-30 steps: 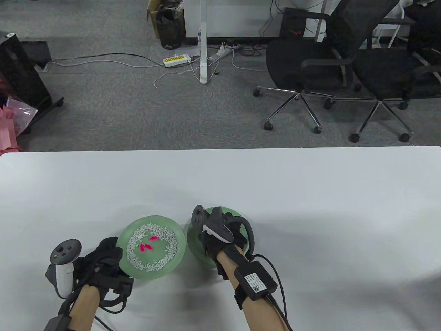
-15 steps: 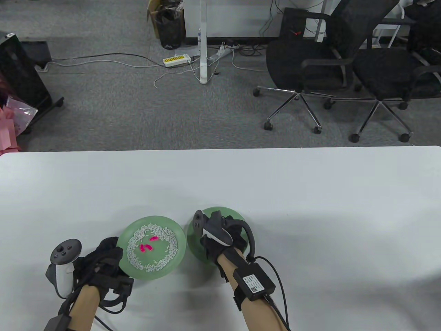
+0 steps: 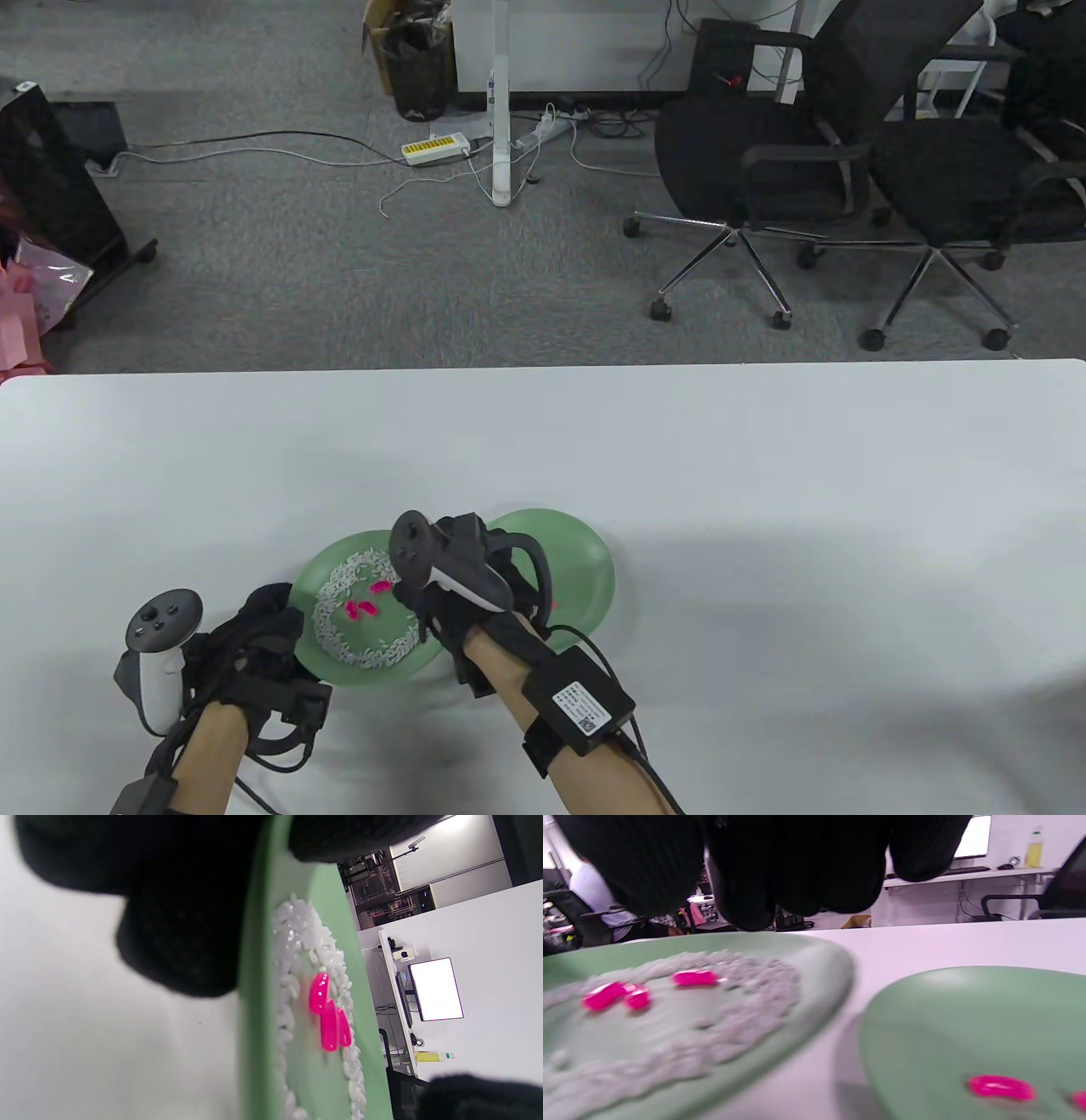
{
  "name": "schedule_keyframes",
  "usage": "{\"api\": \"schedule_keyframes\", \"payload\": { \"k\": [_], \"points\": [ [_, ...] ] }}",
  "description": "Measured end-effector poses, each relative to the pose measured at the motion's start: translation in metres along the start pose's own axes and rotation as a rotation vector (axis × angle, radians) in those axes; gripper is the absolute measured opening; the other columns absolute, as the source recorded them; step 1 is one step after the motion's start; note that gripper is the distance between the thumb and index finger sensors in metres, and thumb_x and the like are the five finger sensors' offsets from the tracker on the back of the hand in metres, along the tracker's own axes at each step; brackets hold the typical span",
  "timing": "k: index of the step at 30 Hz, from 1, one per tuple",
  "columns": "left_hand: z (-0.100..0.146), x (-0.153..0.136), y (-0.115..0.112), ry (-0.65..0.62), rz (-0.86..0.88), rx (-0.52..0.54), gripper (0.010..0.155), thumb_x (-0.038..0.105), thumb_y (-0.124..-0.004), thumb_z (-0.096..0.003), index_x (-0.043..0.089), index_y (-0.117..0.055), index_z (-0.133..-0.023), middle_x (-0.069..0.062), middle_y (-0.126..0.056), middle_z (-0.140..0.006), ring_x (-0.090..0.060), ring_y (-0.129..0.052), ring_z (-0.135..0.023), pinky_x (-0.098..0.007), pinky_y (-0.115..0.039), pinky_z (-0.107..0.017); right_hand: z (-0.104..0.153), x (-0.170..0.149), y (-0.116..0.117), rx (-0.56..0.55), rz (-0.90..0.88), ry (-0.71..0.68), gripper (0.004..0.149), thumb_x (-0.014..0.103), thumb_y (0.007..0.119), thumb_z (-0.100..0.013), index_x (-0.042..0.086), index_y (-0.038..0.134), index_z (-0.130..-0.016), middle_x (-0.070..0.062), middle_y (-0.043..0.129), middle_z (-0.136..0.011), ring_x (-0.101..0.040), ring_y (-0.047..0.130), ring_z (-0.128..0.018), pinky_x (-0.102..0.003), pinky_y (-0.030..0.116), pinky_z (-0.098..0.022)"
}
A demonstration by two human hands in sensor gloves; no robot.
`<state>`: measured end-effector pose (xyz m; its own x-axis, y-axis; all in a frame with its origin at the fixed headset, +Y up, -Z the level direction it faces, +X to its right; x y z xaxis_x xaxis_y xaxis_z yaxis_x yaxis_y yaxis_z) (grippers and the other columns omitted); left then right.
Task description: Pick gummy candy with hand pinch into plate
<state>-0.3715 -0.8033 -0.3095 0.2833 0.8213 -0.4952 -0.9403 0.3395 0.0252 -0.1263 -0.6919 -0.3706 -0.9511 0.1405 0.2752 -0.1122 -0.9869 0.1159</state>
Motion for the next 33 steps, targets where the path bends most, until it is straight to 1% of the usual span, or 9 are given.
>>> {"api": "schedule_keyframes", "payload": {
  "k": [4,5,7,9,11,16,22,29,33],
  "points": [
    [0.000,0.000,0.000,-0.008,-0.002,0.002,0.058,0.031,-0.075,-0.0441,0.018,-0.069,-0.100,-0.006,-0.097,-0.079,-0.028,-0.111,-0.022,-0.036,-0.093,-0.019,-0.004,0.027,0.007,-0.001,0.076,0.037,0.045,0.047,0.087,-0.034,0.027,0.095,-0.074,0.004,0.088,-0.084,-0.027,0.085,-0.077,-0.056,0.065,-0.068],
    [0.000,0.000,0.001,-0.010,-0.002,0.003,0.058,0.031,-0.075,-0.0440,0.018,-0.069,-0.100,-0.006,-0.097,-0.079,-0.028,-0.111,-0.022,-0.036,-0.093,-0.019,-0.006,0.032,0.010,0.015,0.099,0.045,0.044,0.046,0.088,-0.035,0.027,0.096,-0.073,0.004,0.088,-0.083,-0.027,0.085,-0.077,-0.056,0.065,-0.068],
    [0.000,0.000,0.001,-0.010,-0.002,0.002,0.058,0.031,-0.075,-0.0440,0.018,-0.069,-0.100,-0.007,-0.098,-0.079,-0.028,-0.111,-0.022,-0.036,-0.093,-0.019,-0.009,0.039,0.014,0.027,0.146,0.055,0.044,0.046,0.088,-0.035,0.027,0.096,-0.073,0.004,0.089,-0.083,-0.026,0.085,-0.077,-0.055,0.066,-0.068],
    [-0.001,-0.001,0.001,-0.010,-0.003,0.001,0.058,0.031,-0.075,-0.0440,0.018,-0.069,-0.100,-0.007,-0.097,-0.079,-0.028,-0.111,-0.022,-0.036,-0.093,-0.019,-0.011,0.043,0.015,0.012,0.178,0.058,0.042,0.046,0.088,-0.035,0.027,0.097,-0.071,0.004,0.090,-0.081,-0.026,0.086,-0.075,-0.055,0.067,-0.067],
    [-0.001,0.000,0.000,-0.012,-0.006,-0.003,0.058,0.031,-0.075,-0.0440,0.018,-0.069,-0.100,-0.006,-0.097,-0.079,-0.028,-0.111,-0.022,-0.036,-0.093,-0.019,-0.013,0.047,0.019,0.028,0.196,0.062,0.042,0.046,0.088,-0.034,0.027,0.098,-0.070,0.005,0.091,-0.080,-0.026,0.087,-0.075,-0.055,0.067,-0.067],
    [0.001,0.002,0.000,-0.011,0.001,0.001,0.058,0.030,-0.075,-0.0439,0.018,-0.069,-0.100,-0.007,-0.097,-0.079,-0.028,-0.111,-0.022,-0.036,-0.093,-0.018,-0.015,0.055,0.026,0.029,0.234,0.043,0.040,0.045,0.090,-0.033,0.028,0.098,-0.069,0.005,0.091,-0.079,-0.025,0.087,-0.075,-0.054,0.067,-0.067],
    [0.002,0.004,0.000,-0.014,0.008,0.000,0.058,0.030,-0.075,-0.0438,0.018,-0.069,-0.100,-0.007,-0.097,-0.079,-0.029,-0.111,-0.022,-0.036,-0.093,-0.018,-0.014,0.057,0.026,0.017,0.264,0.051,0.042,0.046,0.091,-0.033,0.029,0.097,-0.070,0.006,0.090,-0.081,-0.025,0.086,-0.076,-0.054,0.067,-0.067],
    [0.000,0.002,0.001,-0.021,0.023,-0.001,0.058,0.030,-0.075,-0.0435,0.017,-0.069,-0.099,-0.008,-0.097,-0.079,-0.029,-0.111,-0.022,-0.036,-0.094,-0.018,-0.015,0.058,0.028,0.014,0.243,0.032,0.042,0.043,0.092,-0.033,0.026,0.097,-0.072,0.005,0.090,-0.082,-0.026,0.086,-0.077,-0.055,0.066,-0.068],
    [-0.003,0.000,0.002,-0.023,0.027,-0.008,0.058,0.030,-0.075,-0.0434,0.017,-0.070,-0.099,-0.008,-0.097,-0.079,-0.029,-0.111,-0.021,-0.036,-0.093,-0.018,-0.015,0.060,0.031,0.034,0.221,0.008,0.042,0.041,0.092,-0.034,0.023,0.096,-0.073,0.003,0.089,-0.082,-0.027,0.084,-0.078,-0.056,0.064,-0.069]
  ]
}}
Point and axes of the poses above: the tracker on the back of each hand, its own x axis roughly to the thumb side, its own z axis roughly from the fingertips to the wrist, y = z × x, the point moved 4 cm from there along -z, roughly from the wrist to the fingertips
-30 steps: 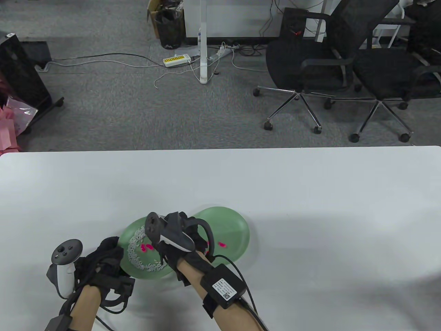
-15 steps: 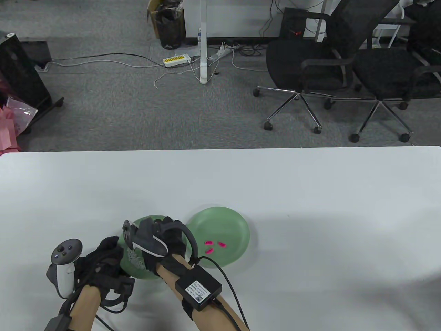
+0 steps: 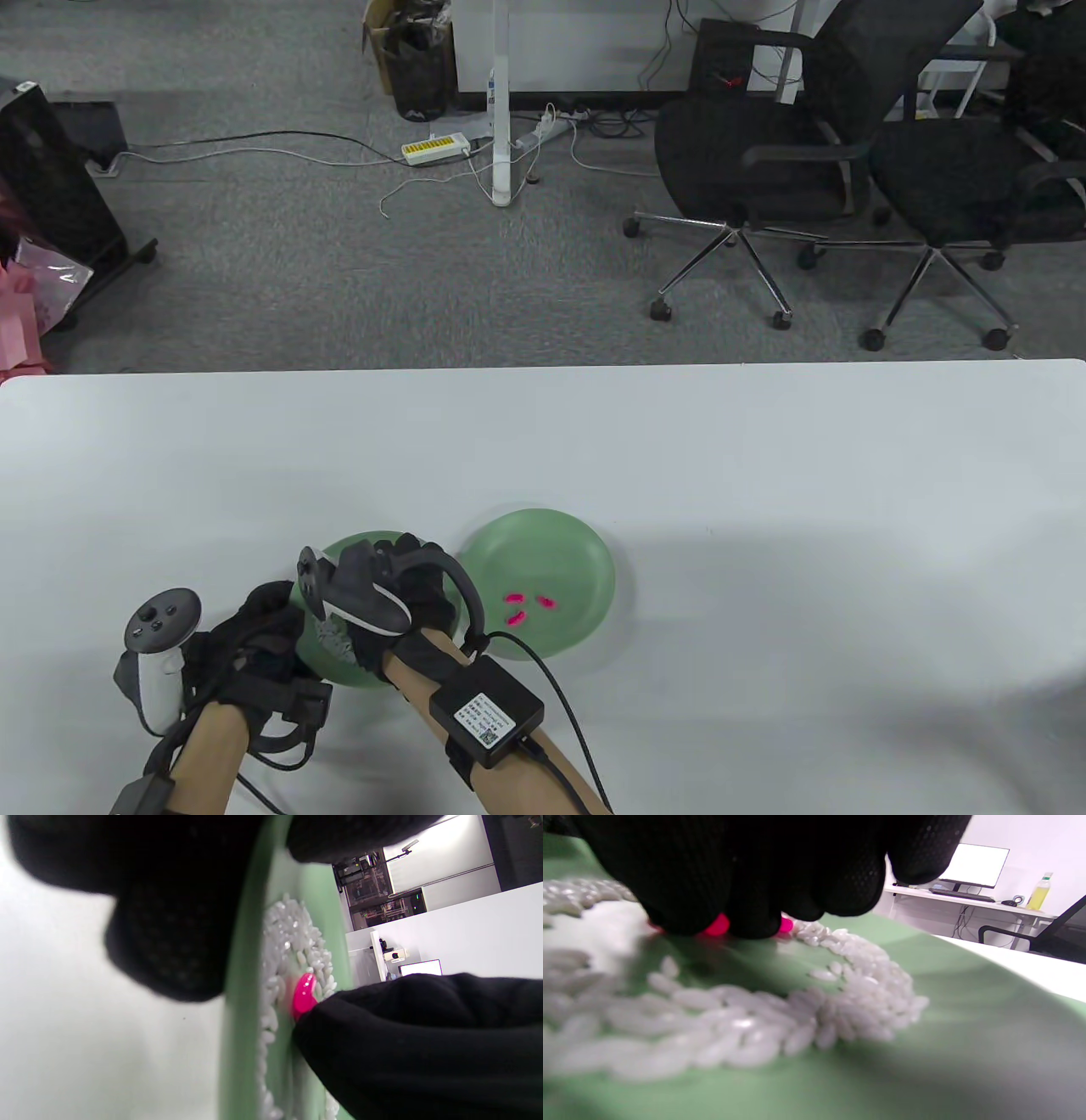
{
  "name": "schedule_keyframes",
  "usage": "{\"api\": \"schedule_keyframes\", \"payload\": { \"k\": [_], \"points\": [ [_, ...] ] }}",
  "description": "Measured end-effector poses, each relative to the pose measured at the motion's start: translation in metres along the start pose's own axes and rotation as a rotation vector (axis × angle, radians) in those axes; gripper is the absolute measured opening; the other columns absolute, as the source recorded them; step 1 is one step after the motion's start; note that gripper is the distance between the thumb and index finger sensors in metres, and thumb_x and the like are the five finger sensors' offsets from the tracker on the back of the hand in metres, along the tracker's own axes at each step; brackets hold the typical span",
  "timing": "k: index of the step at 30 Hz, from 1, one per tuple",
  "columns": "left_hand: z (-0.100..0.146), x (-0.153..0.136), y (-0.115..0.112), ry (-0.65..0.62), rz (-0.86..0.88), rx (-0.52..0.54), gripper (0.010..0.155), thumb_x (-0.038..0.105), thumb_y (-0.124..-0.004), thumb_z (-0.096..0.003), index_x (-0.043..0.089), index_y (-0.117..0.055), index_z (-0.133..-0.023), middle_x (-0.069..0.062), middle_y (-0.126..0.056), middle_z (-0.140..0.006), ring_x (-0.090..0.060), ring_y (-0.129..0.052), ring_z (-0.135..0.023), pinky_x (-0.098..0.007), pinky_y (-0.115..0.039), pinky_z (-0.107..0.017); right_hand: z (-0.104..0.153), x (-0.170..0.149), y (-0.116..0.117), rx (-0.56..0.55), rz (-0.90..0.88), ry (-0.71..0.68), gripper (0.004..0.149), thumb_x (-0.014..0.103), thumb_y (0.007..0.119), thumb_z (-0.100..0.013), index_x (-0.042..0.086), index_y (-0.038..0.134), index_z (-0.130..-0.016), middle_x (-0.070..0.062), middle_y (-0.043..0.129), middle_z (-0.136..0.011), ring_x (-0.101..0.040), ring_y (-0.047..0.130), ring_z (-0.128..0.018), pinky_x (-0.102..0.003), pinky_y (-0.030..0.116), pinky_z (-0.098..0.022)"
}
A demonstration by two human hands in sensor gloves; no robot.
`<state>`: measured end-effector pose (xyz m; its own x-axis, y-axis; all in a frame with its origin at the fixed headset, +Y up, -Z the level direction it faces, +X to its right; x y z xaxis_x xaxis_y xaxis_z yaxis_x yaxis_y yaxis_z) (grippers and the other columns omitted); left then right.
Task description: Pick gummy candy with hand pinch into plate
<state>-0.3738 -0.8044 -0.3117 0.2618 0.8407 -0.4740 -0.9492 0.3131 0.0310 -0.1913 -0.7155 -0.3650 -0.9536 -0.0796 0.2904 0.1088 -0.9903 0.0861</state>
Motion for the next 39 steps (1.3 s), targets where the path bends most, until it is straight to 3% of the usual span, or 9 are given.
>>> {"api": "schedule_keyframes", "payload": {
  "k": [12,19,23,28,33,39],
  "points": [
    [-0.001,0.000,-0.002,-0.011,-0.027,-0.001,0.058,0.031,-0.075,-0.0437,0.018,-0.070,-0.100,-0.007,-0.097,-0.079,-0.029,-0.111,-0.022,-0.036,-0.093,-0.019,0.003,-0.003,0.004,0.012,0.006,-0.023,0.044,0.047,0.089,-0.034,0.022,0.093,-0.069,0.002,0.087,-0.081,-0.029,0.082,-0.078,-0.057,0.063,-0.069],
    [-0.003,-0.002,-0.002,-0.001,-0.030,0.005,0.057,0.031,-0.075,-0.0437,0.019,-0.070,-0.099,-0.006,-0.098,-0.079,-0.029,-0.111,-0.022,-0.036,-0.093,-0.018,0.008,-0.014,-0.009,-0.031,-0.046,-0.033,0.044,0.048,0.089,-0.032,0.023,0.094,-0.068,0.003,0.088,-0.079,-0.028,0.083,-0.077,-0.057,0.064,-0.068],
    [-0.004,-0.006,0.002,0.005,-0.015,0.019,0.057,0.031,-0.076,-0.0436,0.019,-0.071,-0.099,-0.006,-0.098,-0.079,-0.029,-0.111,-0.022,-0.036,-0.093,-0.018,0.010,-0.039,-0.022,-0.052,-0.090,-0.003,0.044,0.048,0.089,-0.032,0.023,0.094,-0.068,0.003,0.088,-0.079,-0.028,0.083,-0.077,-0.057,0.064,-0.068],
    [-0.007,-0.009,0.006,0.014,-0.004,0.025,0.057,0.031,-0.076,-0.0437,0.019,-0.071,-0.100,-0.006,-0.098,-0.078,-0.029,-0.111,-0.022,-0.036,-0.093,-0.019,0.007,-0.093,-0.025,-0.053,-0.134,0.104,0.044,0.048,0.089,-0.032,0.023,0.094,-0.068,0.003,0.088,-0.080,-0.028,0.083,-0.077,-0.057,0.064,-0.068],
    [-0.009,-0.011,0.008,0.016,-0.003,0.033,0.057,0.031,-0.076,-0.0438,0.019,-0.071,-0.100,-0.006,-0.098,-0.079,-0.029,-0.111,-0.022,-0.036,-0.093,-0.019,0.002,-0.149,-0.002,0.002,-0.130,0.232,0.044,0.048,0.089,-0.032,0.022,0.094,-0.068,0.002,0.088,-0.079,-0.028,0.084,-0.076,-0.057,0.064,-0.068],
    [-0.011,-0.013,0.008,0.022,-0.003,0.029,0.057,0.031,-0.075,-0.0439,0.019,-0.070,-0.100,-0.006,-0.098,-0.079,-0.029,-0.111,-0.022,-0.036,-0.093,-0.019,-0.001,-0.185,0.034,0.090,-0.106,0.331,0.044,0.048,0.089,-0.033,0.022,0.094,-0.067,0.002,0.089,-0.079,-0.029,0.084,-0.076,-0.057,0.064,-0.068]
  ]
}}
Point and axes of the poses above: the tracker on the back of each hand, its own x axis roughly to the thumb side, its own z axis roughly from the fingertips to the wrist, y = z × x, the point moved 4 cm from there along -z, roughly from the wrist to the fingertips
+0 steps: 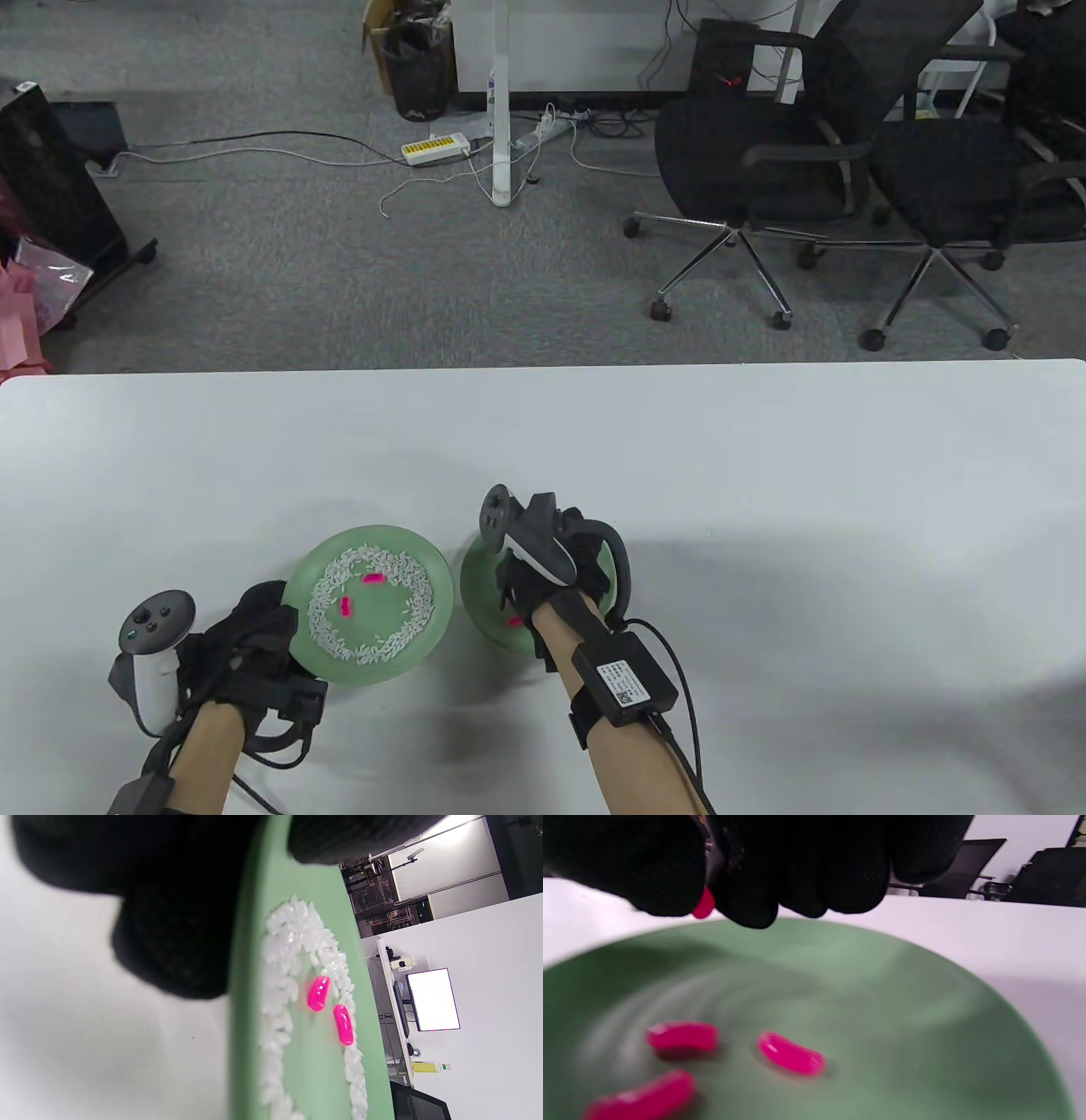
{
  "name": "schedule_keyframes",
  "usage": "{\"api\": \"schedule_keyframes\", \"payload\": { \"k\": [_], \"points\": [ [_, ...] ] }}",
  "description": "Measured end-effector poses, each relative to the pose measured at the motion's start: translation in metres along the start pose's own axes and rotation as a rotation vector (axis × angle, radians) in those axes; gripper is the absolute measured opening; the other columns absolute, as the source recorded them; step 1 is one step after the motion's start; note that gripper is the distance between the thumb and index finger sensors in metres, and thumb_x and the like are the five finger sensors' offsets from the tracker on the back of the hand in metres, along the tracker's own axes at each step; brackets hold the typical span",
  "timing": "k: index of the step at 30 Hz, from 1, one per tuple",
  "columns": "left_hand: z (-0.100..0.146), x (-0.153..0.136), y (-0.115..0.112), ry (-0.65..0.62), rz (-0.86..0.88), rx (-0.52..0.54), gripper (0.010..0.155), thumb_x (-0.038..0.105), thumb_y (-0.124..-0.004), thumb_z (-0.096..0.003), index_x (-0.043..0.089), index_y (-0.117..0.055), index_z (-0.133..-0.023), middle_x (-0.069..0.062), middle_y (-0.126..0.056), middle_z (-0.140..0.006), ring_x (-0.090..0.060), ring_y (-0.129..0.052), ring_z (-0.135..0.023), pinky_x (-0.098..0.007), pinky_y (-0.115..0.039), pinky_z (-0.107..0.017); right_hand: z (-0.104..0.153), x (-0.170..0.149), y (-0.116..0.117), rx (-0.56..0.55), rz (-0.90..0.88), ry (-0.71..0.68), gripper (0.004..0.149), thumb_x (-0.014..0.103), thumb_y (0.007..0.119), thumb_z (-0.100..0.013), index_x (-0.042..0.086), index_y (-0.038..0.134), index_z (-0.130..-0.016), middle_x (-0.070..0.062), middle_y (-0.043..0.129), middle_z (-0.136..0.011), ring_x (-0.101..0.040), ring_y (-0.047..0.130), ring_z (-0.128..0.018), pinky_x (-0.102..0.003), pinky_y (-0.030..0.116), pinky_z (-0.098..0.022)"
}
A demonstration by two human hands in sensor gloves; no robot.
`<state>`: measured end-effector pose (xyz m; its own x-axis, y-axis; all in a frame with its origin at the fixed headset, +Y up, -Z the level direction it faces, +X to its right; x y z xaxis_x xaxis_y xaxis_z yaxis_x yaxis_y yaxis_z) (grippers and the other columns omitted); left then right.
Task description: Pick gummy candy with hand pinch into plate
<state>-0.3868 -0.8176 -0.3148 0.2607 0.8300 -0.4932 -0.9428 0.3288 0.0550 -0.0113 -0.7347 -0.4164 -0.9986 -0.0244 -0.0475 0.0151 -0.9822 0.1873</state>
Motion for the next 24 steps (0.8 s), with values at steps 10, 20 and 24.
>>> {"api": "schedule_keyframes", "payload": {
  "k": [10,20,24],
  "points": [
    [-0.003,-0.003,0.000,0.003,-0.010,-0.008,0.057,0.031,-0.075,-0.0439,0.019,-0.070,-0.100,-0.006,-0.098,-0.079,-0.029,-0.111,-0.022,-0.036,-0.093,-0.019,-0.006,-0.006,0.023,0.047,0.038,0.033,0.043,0.048,0.089,-0.033,0.023,0.095,-0.067,0.002,0.090,-0.078,-0.028,0.085,-0.075,-0.057,0.065,-0.068],
    [0.000,0.000,-0.001,0.004,-0.009,-0.008,0.057,0.031,-0.075,-0.0439,0.019,-0.070,-0.100,-0.006,-0.098,-0.079,-0.028,-0.111,-0.023,-0.036,-0.093,-0.019,-0.002,-0.009,0.009,-0.051,0.015,0.052,0.046,0.049,0.087,-0.034,0.025,0.093,-0.072,0.003,0.087,-0.082,-0.027,0.083,-0.077,-0.056,0.065,-0.068],
    [0.000,0.001,-0.002,0.003,-0.013,-0.009,0.057,0.031,-0.075,-0.0441,0.019,-0.070,-0.100,-0.006,-0.098,-0.079,-0.029,-0.111,-0.023,-0.036,-0.093,-0.019,0.015,0.012,-0.020,-0.162,-0.104,-0.020,0.047,0.049,0.087,-0.034,0.026,0.092,-0.075,0.004,0.085,-0.085,-0.027,0.083,-0.078,-0.055,0.065,-0.068]
  ]
}}
Point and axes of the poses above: the tracker on the back of each hand, its own x axis roughly to the thumb side, its own z axis roughly from the fingertips to the wrist, y = z × x, the point moved 4 cm from there along -z, roughly from the wrist to the fingertips
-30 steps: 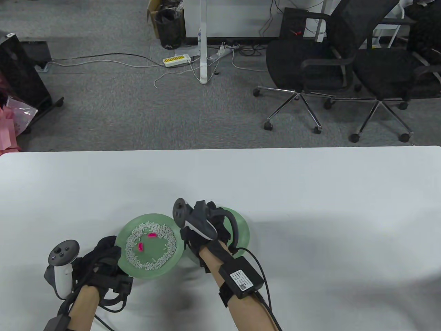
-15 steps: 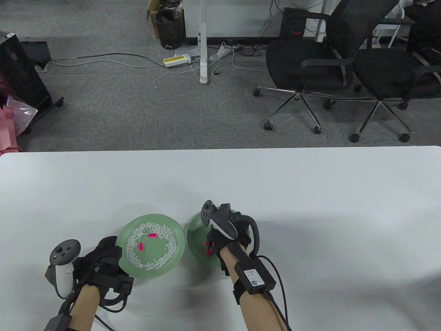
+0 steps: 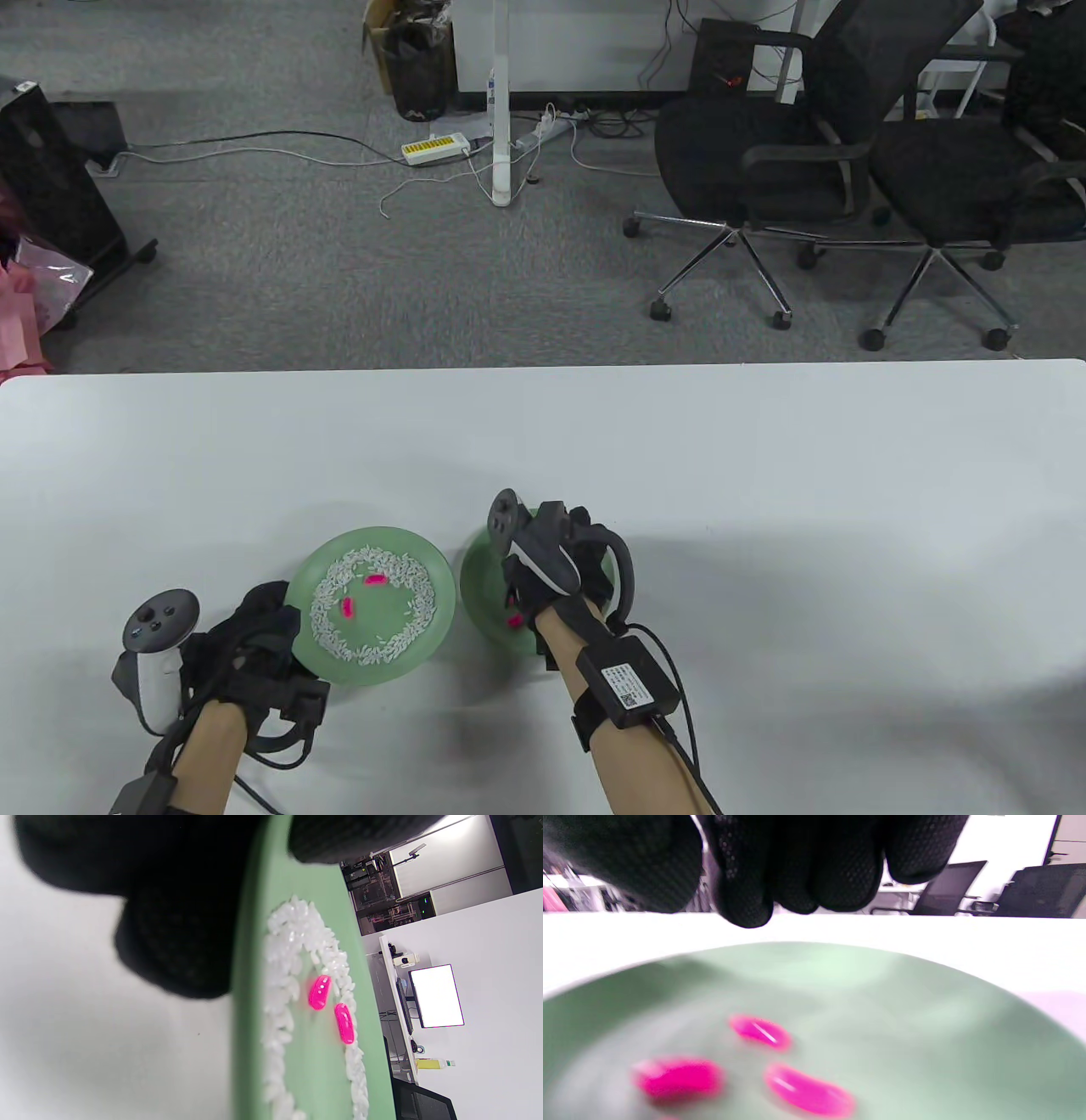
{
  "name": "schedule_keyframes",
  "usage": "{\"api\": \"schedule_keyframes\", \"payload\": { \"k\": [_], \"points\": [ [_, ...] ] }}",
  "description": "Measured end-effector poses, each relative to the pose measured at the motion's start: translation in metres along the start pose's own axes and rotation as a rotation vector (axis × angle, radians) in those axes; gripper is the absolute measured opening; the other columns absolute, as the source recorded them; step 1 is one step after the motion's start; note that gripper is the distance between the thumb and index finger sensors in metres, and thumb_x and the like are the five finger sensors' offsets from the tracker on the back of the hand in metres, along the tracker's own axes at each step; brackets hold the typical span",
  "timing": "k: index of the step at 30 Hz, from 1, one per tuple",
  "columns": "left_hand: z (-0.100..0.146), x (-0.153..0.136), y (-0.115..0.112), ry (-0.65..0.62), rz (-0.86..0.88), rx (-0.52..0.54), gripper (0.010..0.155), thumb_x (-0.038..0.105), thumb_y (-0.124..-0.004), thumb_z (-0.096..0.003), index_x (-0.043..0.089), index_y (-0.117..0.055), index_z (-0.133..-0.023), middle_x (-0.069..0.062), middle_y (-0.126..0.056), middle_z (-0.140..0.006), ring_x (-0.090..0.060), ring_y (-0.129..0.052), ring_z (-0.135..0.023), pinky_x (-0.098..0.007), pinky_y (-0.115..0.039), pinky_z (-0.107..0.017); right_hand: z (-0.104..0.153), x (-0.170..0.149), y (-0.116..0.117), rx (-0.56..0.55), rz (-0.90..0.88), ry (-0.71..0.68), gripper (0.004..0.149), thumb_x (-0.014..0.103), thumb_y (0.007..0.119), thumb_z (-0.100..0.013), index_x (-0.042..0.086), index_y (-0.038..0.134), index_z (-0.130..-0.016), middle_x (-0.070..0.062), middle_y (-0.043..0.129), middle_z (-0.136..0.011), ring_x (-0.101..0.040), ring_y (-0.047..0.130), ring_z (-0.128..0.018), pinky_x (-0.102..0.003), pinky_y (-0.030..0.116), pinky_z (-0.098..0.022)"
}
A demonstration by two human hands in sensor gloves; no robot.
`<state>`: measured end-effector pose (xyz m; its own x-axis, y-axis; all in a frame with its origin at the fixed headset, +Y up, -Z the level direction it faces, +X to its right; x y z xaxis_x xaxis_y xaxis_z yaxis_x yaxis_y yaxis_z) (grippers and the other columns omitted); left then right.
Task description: Pick gummy candy with hand pinch into plate
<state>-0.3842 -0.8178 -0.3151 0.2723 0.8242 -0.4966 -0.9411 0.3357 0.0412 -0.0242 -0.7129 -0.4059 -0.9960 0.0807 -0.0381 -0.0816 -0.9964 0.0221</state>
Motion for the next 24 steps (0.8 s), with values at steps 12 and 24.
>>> {"api": "schedule_keyframes", "payload": {
  "k": [12,24],
  "points": [
    [0.003,0.003,-0.007,-0.012,-0.017,-0.006,0.058,0.031,-0.074,-0.0442,0.020,-0.069,-0.100,-0.005,-0.097,-0.080,-0.028,-0.112,-0.025,-0.036,-0.094,-0.020,0.053,0.150,-0.011,0.037,0.026,-0.392,0.055,0.047,0.088,-0.034,0.037,0.086,-0.087,0.005,0.081,-0.096,-0.026,0.080,-0.086,-0.056,0.064,-0.070],
    [-0.001,0.001,-0.003,-0.011,-0.005,-0.004,0.058,0.031,-0.075,-0.0440,0.019,-0.069,-0.100,-0.006,-0.097,-0.080,-0.028,-0.112,-0.024,-0.036,-0.094,-0.020,0.049,0.169,0.010,0.098,0.131,-0.388,0.050,0.041,0.092,-0.034,0.034,0.088,-0.084,0.006,0.083,-0.092,-0.026,0.081,-0.084,-0.055,0.064,-0.070]
  ]
}}
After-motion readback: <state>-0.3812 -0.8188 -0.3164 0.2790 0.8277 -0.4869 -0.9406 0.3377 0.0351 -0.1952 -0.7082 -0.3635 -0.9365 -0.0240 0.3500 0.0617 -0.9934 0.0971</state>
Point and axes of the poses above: the tracker on the back of each hand, its own x axis roughly to the thumb side, its own z axis roughly from the fingertips to the wrist, y = z × x, the point moved 4 cm from there along -z, roughly from the wrist to the fingertips
